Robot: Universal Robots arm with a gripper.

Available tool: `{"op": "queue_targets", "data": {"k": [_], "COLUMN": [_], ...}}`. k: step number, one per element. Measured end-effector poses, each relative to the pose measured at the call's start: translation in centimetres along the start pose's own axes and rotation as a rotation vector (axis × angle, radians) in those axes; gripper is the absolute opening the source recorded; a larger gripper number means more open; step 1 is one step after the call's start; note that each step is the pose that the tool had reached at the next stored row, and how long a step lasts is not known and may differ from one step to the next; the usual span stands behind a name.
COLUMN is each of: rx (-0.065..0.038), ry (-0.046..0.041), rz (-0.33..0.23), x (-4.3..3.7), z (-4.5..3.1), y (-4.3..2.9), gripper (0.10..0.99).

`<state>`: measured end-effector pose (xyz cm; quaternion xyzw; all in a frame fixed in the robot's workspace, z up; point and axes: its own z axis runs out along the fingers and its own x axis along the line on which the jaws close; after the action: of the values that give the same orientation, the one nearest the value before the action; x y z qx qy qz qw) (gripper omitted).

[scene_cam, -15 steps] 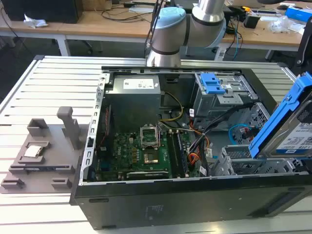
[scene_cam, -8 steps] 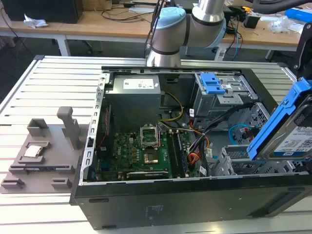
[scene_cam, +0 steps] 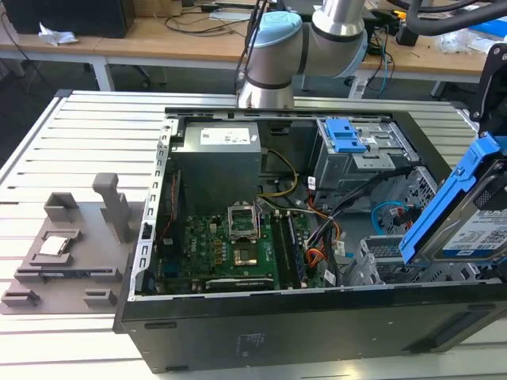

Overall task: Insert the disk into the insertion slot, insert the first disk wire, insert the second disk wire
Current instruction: 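Insert the disk into the insertion slot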

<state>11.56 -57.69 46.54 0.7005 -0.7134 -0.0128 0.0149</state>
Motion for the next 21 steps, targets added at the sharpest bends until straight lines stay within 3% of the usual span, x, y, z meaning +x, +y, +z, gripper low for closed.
{"op": "queue_targets", "data": {"k": [18,21], "rx": [0.0,0.0], "ry": [0.0002,0.0001], "rz": [0.0,0.0], "x": [-0.56,-1.0], "z": [1.98,2.13], "y": [-0.07,-0.05], "gripper": [0.369,0.369]}}
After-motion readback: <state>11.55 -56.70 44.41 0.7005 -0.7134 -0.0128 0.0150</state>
